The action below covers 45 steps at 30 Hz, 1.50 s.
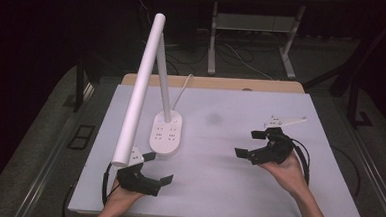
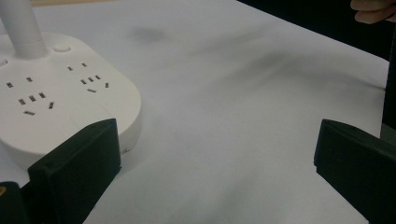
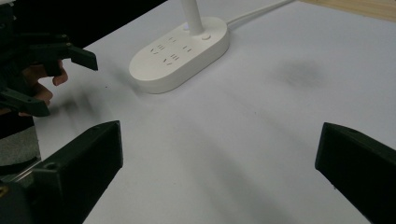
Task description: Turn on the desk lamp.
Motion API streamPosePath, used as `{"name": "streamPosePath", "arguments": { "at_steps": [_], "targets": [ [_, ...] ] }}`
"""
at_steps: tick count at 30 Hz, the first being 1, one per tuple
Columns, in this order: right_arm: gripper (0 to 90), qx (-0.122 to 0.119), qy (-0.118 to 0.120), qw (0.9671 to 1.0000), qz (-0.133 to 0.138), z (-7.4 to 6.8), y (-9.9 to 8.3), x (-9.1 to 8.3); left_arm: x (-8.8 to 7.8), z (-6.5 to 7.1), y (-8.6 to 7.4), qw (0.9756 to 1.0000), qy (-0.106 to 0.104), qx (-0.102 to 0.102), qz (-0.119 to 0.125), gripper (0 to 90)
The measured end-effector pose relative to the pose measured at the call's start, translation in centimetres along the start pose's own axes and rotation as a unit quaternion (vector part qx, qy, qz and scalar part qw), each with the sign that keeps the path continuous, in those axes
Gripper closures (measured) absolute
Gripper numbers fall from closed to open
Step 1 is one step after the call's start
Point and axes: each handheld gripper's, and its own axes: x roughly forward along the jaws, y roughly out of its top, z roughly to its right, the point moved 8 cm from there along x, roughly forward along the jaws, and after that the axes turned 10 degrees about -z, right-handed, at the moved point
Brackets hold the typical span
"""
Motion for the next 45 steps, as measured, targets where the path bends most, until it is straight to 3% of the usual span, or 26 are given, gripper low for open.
{"name": "streamPosePath", "arguments": {
  "at_steps": [29, 45],
  "targets": [
    [0.5, -0.021, 0.015, 0.9995, -0.017, -0.8, 4.9, 3.4, 0.0, 0.1, 0.0, 1.0000, -0.001, 0.004, -0.002, 0.0],
    [0.5, -0.010, 0.025, 0.9993, -0.026, -0.4, 7.2, 6.0, -0.1, 0.0, 0.0, 1.0000, 0.000, 0.002, 0.001, 0.0]
  ]
}}
